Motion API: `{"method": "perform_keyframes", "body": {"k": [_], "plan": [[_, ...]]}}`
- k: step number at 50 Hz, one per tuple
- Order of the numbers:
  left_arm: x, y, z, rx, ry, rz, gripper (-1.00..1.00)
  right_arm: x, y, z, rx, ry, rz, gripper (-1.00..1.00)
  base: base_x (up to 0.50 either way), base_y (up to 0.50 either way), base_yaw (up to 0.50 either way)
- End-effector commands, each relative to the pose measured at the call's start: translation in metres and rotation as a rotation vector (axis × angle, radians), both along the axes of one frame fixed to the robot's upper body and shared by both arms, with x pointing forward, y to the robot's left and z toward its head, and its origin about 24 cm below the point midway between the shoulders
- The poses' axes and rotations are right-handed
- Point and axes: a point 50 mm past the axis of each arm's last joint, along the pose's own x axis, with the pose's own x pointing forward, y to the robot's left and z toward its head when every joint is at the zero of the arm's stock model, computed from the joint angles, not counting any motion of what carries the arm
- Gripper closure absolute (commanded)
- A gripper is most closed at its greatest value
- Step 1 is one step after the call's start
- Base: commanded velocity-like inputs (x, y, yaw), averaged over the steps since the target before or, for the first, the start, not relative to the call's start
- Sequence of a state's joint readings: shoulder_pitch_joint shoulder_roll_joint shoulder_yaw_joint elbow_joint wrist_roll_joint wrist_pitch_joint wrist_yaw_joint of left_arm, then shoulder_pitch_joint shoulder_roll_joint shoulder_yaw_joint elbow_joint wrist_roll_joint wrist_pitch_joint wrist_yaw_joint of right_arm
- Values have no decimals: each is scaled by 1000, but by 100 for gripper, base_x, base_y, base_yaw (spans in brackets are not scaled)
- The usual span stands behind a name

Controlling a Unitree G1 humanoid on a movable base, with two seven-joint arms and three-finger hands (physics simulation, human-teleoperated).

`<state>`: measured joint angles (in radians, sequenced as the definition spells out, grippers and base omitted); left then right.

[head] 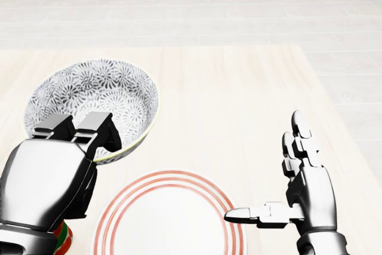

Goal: Put the bowl on the plate.

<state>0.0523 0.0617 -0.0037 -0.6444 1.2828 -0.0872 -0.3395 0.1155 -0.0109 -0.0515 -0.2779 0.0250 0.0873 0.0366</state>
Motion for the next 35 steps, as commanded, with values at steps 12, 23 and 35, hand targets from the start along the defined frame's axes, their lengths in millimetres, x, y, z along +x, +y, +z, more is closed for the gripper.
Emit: {"method": "perform_keyframes", "body": {"k": [12,23,35], "plan": [[-11,-18,-2,6,-33,-36,100,-11,-9,1,-3,-1,-29,-100,0,0,0],[-13,-25,-4,1,-35,-62,100,-13,-10,-2,-4,13,-34,-100,0,0,0],[-19,-35,-14,0,-17,-89,100,-16,-13,-7,1,34,-43,-100,0,0,0]]}}
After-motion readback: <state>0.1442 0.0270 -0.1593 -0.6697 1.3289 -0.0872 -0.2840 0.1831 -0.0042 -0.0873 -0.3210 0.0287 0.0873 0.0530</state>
